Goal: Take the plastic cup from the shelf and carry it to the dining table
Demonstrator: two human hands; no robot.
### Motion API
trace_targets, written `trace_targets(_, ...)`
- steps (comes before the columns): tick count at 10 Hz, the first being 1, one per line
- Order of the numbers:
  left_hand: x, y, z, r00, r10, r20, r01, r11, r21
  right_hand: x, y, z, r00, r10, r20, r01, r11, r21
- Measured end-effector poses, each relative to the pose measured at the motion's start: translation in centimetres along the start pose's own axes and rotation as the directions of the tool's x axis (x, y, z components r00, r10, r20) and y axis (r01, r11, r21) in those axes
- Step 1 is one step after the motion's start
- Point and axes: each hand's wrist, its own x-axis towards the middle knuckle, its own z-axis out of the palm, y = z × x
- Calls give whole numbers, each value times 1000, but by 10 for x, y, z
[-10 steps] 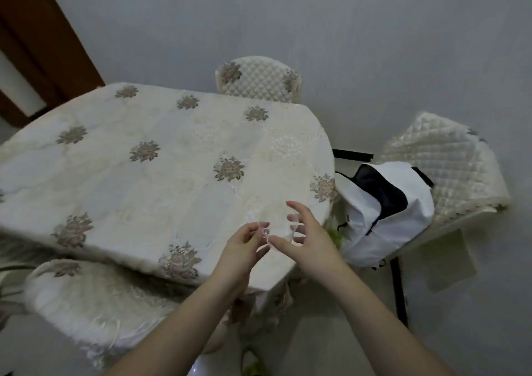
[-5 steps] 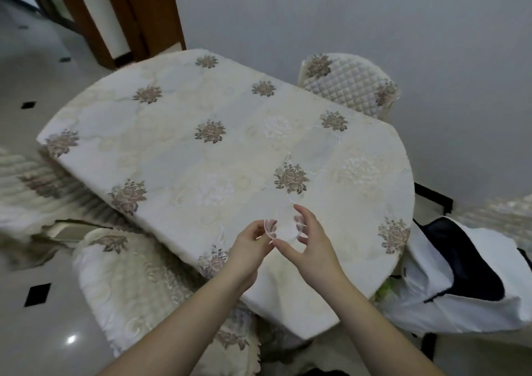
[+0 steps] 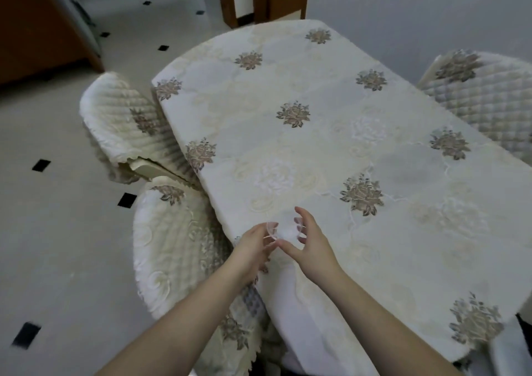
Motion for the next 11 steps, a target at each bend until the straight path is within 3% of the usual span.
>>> trace_targets(2,14,2,-11,995,101,-22,-103,973,-206,23,7,10,998,0,58,-2,1000,22)
trace_targets(3,21,3,-12,996,84,-35,-90,964,-252,30,13,11,996,19,81,-22,999,27)
trace_targets(4,27,0,-11,994,104,22,-97,972,-216,35,16,10,997,29,77,-31,999,29)
trace_targets(6,43,-6,-7,997,76,-10,-77,992,-99,42,23,6,999,38,26,-35,992,-124)
trace_targets(11,44,-15,10,998,42,-53,-46,995,-84,37,27,-2,998,52,19,-43,949,-314)
